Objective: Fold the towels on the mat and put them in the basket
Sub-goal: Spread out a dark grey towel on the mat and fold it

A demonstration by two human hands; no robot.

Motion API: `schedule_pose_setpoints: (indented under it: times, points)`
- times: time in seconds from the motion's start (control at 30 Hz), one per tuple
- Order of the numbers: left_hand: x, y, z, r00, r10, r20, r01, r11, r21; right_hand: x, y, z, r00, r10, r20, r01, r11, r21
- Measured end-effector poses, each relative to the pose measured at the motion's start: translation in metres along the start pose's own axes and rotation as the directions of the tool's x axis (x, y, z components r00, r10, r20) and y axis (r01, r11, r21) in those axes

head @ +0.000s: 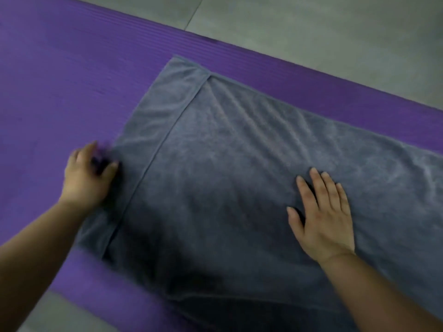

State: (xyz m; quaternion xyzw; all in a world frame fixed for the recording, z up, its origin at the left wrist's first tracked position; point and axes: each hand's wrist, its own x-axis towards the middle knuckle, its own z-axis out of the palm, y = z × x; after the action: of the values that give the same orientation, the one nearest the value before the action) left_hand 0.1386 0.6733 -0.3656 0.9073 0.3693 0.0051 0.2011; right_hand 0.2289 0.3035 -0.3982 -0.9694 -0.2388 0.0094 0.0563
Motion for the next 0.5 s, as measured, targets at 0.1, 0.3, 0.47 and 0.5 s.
schedule_pose_setpoints:
  times: [0.1,0.3,0.47,0.5]
  points:
    - [-0.065,-0.052,-0.012,0.988,-0.15,0.031,0.148,0.986,0.079,0.001,-0.002,-0.004,1.0,-0.005,0.009,0.005,1.0,0.006]
    - [-0.101,-0.056,-0.027,0.94,-0.338,0.051,0.342,0.93,-0.134,-0.002,-0.008,-0.023,0.979,0.018,0.205,-0.018,1.0,0.003]
    - [-0.121,-0.014,-0.049,0.936,-0.343,0.079,0.325,0.755,-0.57,-0.019,-0.011,-0.056,0.949,0.121,0.292,-0.178,0.968,0.176]
    - [-0.128,0.004,-0.05,0.958,-0.266,0.109,0.276,0.745,-0.607,-0.022,-0.014,-0.063,0.949,0.158,0.272,-0.227,0.943,0.245]
